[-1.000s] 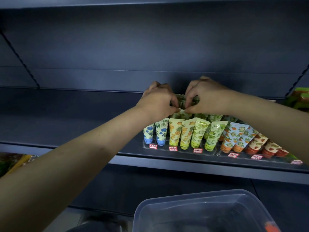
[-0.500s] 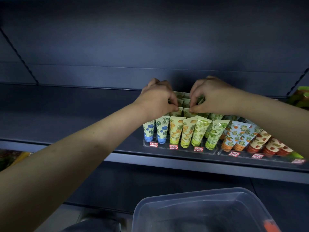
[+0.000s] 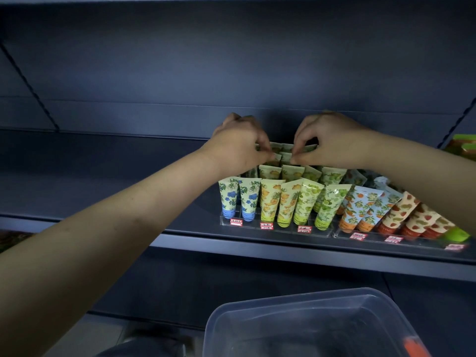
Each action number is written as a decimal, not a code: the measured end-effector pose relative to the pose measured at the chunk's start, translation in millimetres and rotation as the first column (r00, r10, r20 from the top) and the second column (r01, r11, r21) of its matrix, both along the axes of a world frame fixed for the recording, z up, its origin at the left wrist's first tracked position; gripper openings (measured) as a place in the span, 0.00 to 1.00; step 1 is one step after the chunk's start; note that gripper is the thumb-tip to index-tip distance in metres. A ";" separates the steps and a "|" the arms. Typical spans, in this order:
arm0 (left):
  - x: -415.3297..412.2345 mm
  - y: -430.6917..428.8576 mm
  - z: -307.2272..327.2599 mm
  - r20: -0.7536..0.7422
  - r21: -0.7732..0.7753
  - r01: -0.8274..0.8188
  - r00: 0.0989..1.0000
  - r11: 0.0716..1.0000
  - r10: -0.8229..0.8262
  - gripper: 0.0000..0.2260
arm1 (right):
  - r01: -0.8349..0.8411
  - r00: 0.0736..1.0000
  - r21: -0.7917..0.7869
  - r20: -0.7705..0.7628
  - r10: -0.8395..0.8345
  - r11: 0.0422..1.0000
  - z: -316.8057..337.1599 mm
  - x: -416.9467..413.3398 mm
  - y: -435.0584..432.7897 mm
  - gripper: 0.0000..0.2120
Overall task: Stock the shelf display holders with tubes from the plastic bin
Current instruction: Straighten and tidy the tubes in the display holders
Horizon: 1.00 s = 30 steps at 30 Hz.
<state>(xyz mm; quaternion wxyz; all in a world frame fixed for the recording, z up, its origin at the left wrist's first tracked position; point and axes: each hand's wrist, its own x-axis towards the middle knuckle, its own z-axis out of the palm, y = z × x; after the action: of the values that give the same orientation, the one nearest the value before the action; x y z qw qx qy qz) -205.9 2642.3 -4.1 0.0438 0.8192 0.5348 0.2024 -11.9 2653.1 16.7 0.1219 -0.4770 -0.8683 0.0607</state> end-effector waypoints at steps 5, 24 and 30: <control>3.2 11.6 4.5 -0.008 0.034 -0.013 1.000 0.999 0.013 0.03 | 0.012 0.999 0.028 -0.043 -0.011 1.000 6.0 3.6 10.6 0.02; 24.5 30.8 1.4 -0.155 -0.112 -0.119 0.983 0.987 0.101 0.10 | 0.032 0.997 0.055 0.072 -0.036 0.998 -11.5 -13.1 27.1 0.02; 28.1 34.3 2.8 -0.166 -0.137 -0.137 0.980 0.981 0.114 0.09 | 0.027 0.996 0.056 0.087 -0.032 0.998 -5.4 -7.6 26.5 0.03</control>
<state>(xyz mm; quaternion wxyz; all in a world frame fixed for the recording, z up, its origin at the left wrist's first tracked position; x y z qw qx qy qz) -177.8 2676.6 -1.2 0.0491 0.7917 0.6008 0.0992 -19.4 2679.6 11.3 0.0976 -0.4883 -0.8671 0.0144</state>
